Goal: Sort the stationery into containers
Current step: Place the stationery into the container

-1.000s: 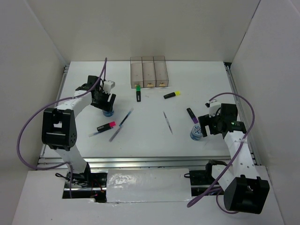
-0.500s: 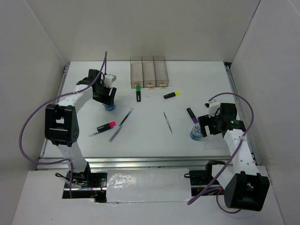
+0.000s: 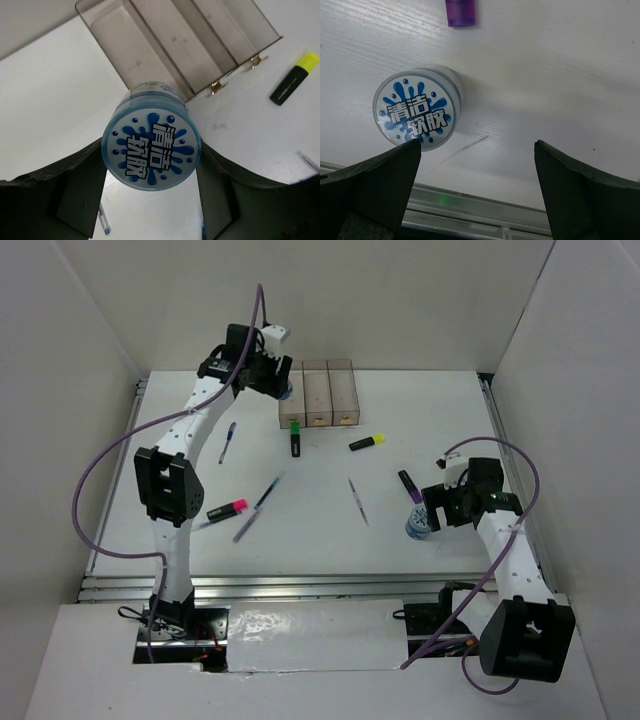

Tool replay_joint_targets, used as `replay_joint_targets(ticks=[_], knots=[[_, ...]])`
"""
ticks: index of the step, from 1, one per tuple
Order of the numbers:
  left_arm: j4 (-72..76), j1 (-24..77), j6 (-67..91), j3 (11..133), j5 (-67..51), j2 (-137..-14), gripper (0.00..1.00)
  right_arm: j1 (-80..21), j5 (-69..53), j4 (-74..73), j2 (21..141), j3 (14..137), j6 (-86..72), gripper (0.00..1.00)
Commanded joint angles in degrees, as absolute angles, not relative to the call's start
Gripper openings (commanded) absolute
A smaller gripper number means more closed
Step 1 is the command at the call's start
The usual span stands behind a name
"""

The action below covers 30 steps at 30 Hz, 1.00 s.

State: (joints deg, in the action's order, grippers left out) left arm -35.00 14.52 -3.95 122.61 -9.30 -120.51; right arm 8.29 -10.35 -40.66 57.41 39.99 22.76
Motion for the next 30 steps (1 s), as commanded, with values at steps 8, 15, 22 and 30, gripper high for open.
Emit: replay_joint_targets(ticks=[8, 15, 22, 30], knots=[[-27.2, 18.2, -3.4, 130.6, -3.3, -129.9, 0.0, 9.1, -9.5, -39.2, 59.3, 44.2, 22.1, 1.0], [-24.9, 18.7, -4.7, 132.9, -2.0, -134.1, 0.0, 9.1, -9.3, -38.4, 61.8, 44.4, 22.1, 1.0], [-23.0, 18.8, -5.4, 133.6, -1.0, -136.4, 0.0, 9.7, -9.6, -38.1, 63.7, 45.8, 22.2, 1.0], [-22.8, 18.9, -5.5, 133.9, -1.1, -138.5, 0.02, 10.0, -9.8, -38.0, 65.0, 46.2, 22.4, 1.0]])
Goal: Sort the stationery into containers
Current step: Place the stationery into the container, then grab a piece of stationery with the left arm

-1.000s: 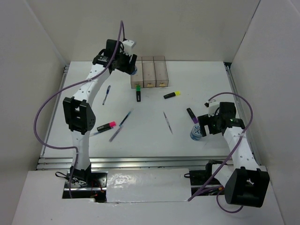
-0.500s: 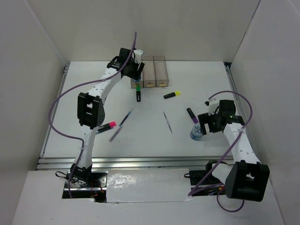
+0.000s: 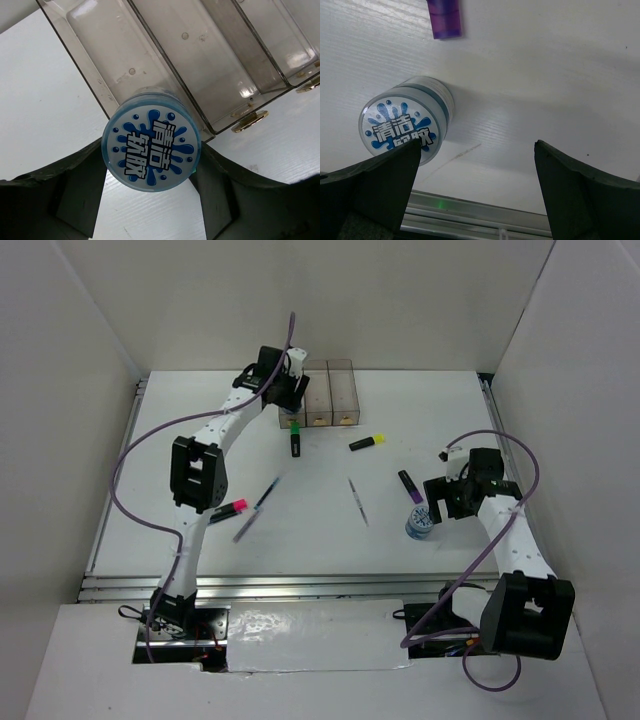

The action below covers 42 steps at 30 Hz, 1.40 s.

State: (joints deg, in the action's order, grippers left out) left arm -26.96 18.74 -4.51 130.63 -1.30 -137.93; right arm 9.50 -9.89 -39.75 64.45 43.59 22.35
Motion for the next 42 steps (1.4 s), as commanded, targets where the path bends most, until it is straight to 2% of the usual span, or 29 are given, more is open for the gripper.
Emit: replay_joint_targets(ticks=[1, 7, 8, 10, 11, 13, 17, 19, 22, 23, 24, 30, 33, 34, 36, 40, 42], knots=[[-22.8, 19.0, -5.5, 133.9, -1.1, -139.0, 0.03, 10.0, -9.8, -38.0, 65.0, 46.4, 22.4, 1.0], [-22.4, 18.9, -5.2, 134.4, -0.4, -140.4, 0.21, 10.4, -9.6, -38.1, 65.4, 46.8, 22.7, 1.0], [-22.2, 19.0, -5.2, 134.2, -0.3, -140.8, 0.29, 10.4, -9.6, -38.2, 65.6, 46.8, 22.8, 1.0], [-21.9, 19.0, -4.7, 134.2, -0.3, -141.1, 0.36, 10.5, -9.5, -38.2, 65.7, 46.8, 22.8, 1.0], [-21.8, 18.9, -4.6, 134.2, -0.3, -141.2, 0.43, 10.5, -9.7, -38.2, 65.7, 46.9, 22.8, 1.0], [-21.1, 19.0, -4.2, 134.0, -0.4, -141.3, 0.5, 10.6, -9.9, -38.4, 65.9, 47.3, 22.6, 1.0], [-19.9, 19.0, -4.4, 134.3, -0.4, -141.2, 0.72, 10.6, -10.4, -38.6, 66.4, 47.8, 22.1, 1.0], [-19.2, 19.0, -4.5, 134.5, -0.3, -140.5, 0.76, 10.7, -10.5, -38.5, 66.5, 48.2, 21.9, 1.0], [-18.2, 19.1, -5.1, 134.5, -0.4, -139.5, 0.9, 10.7, -11.3, -38.9, 66.6, 48.8, 21.4, 1.0], [-18.3, 19.1, -5.3, 134.6, 1.5, -139.2, 0.97, 10.7, -11.6, -39.1, 66.7, 49.0, 21.3, 1.0], [-18.3, 19.1, -5.5, 134.6, 1.8, -139.0, 0.99, 10.7, -11.8, -39.3, 66.7, 49.3, 21.1, 1.0], [-17.8, 18.5, -4.1, 132.1, 0.5, -135.0, 0.98, 10.7, -11.9, -40.2, 65.2, 50.4, 20.4, 1.0], [-16.1, 18.3, -3.1, 127.8, -7.8, -128.8, 0.91, 11.8, -13.4, -40.6, 62.9, 50.8, 19.9, 1.0], [-16.6, 18.7, -3.7, 127.4, -12.7, -127.6, 0.85, 12.6, -14.2, -41.0, 62.5, 51.1, 19.8, 1.0], [-19.2, 20.6, -6.2, 125.3, -16.6, -124.5, 0.82, 14.1, -18.5, -43.1, 61.5, 52.6, 19.5, 1.0], [-20.1, 23.9, -7.9, 116.1, -27.7, -116.9, 0.86, 22.7, -27.7, -47.0, 60.4, 56.4, 18.5, 1.0], [-17.3, 27.1, -9.0, 107.4, -32.3, -114.2, 0.87, 26.6, -33.5, -49.0, 59.9, 58.5, 18.5, 1.0]])
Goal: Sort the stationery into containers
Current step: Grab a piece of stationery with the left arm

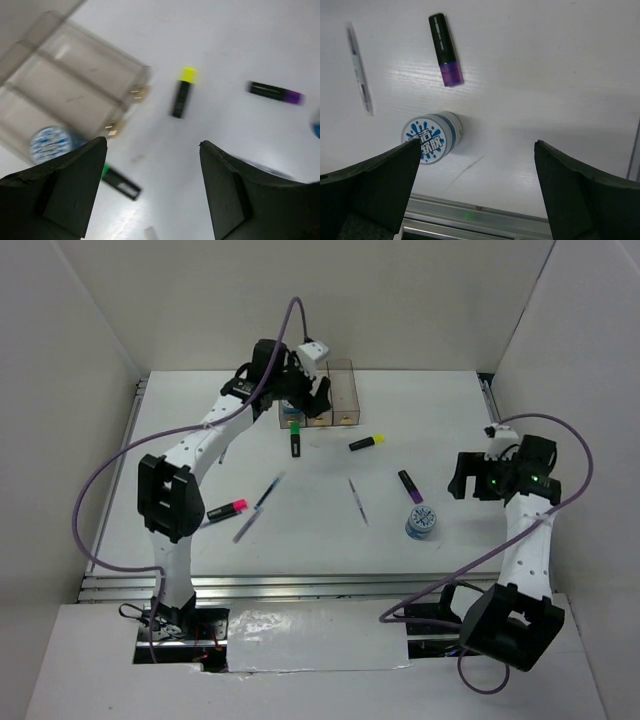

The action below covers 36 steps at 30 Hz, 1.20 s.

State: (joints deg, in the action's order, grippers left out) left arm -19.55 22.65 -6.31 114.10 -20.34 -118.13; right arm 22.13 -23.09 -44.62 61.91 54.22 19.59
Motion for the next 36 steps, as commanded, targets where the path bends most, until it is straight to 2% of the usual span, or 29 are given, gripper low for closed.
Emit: replay_joint_targets(ticks=[1, 2, 5, 10, 15, 17, 23, 36], knots=[[-15.8, 28.3, -9.3, 104.2, -33.7, -111.4, 0.87, 30.3, -35.3, -50.1, 59.9, 59.0, 19.2, 1.0], [-13.8, 31.0, -10.2, 97.5, -34.8, -109.9, 0.87, 32.1, -37.0, -52.0, 59.9, 60.0, 19.7, 1.0], [-8.2, 37.8, -11.4, 88.2, -35.1, -106.9, 0.87, 38.6, -43.2, -55.3, 59.7, 62.4, 22.1, 1.0], [1.6, 47.6, -4.0, 83.9, -39.1, -109.4, 0.88, 44.2, -49.9, -62.6, 59.2, 66.6, 26.6, 1.0], [7.2, 54.3, -2.2, 87.7, -34.2, -115.3, 0.9, 44.6, -48.8, -64.0, 58.0, 68.1, 26.7, 1.0], [8.8, 55.6, -0.5, 89.5, -32.0, -117.3, 0.99, 44.6, -48.3, -64.6, 58.0, 68.6, 26.8, 1.0], [10.6, 56.7, 2.6, 96.2, -31.0, -124.6, 0.99, 44.8, -48.9, -65.8, 59.1, 70.5, 26.1, 1.0], [12.1, 57.6, 1.8, 97.4, -27.2, -128.8, 0.99, 45.5, -50.2, -66.4, 62.8, 72.7, 25.0, 1.0]])
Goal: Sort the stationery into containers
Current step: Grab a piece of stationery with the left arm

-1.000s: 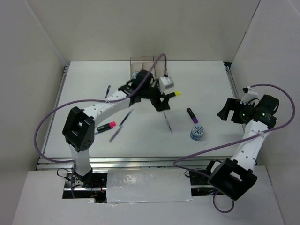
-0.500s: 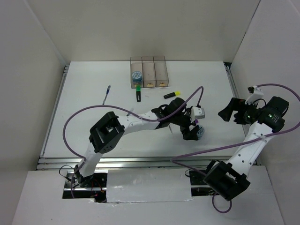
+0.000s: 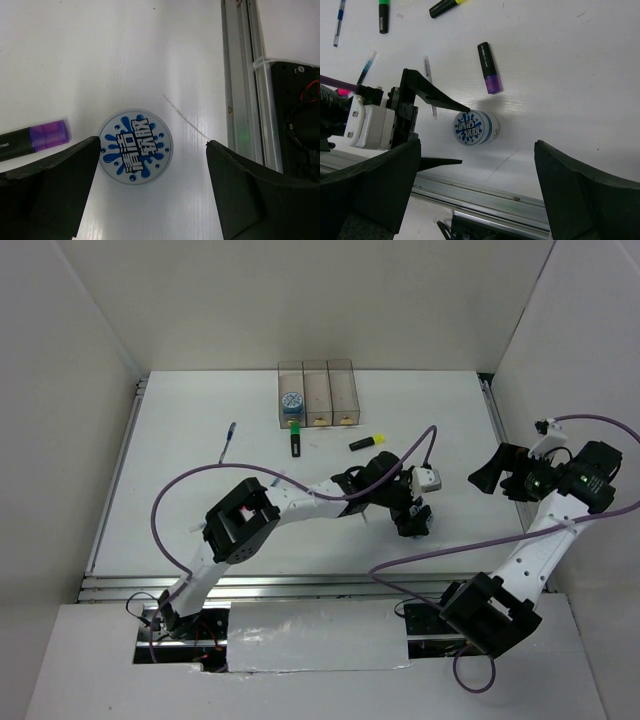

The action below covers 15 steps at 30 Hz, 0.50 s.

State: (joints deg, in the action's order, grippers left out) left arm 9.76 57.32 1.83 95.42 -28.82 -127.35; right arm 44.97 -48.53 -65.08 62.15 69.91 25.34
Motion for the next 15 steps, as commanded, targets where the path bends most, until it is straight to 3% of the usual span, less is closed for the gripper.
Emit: replay_joint_targets(ticks=[1, 15], knots=[[12.2, 57.7, 1.7, 97.3, -27.1, -129.2, 0.99, 45.8, -50.4, -66.4, 63.0, 72.7, 24.9, 1.0], [15.3, 58.4, -3.1, 91.8, -17.6, -125.8, 0.99, 46.7, -51.7, -67.4, 64.7, 72.4, 25.6, 1.0]])
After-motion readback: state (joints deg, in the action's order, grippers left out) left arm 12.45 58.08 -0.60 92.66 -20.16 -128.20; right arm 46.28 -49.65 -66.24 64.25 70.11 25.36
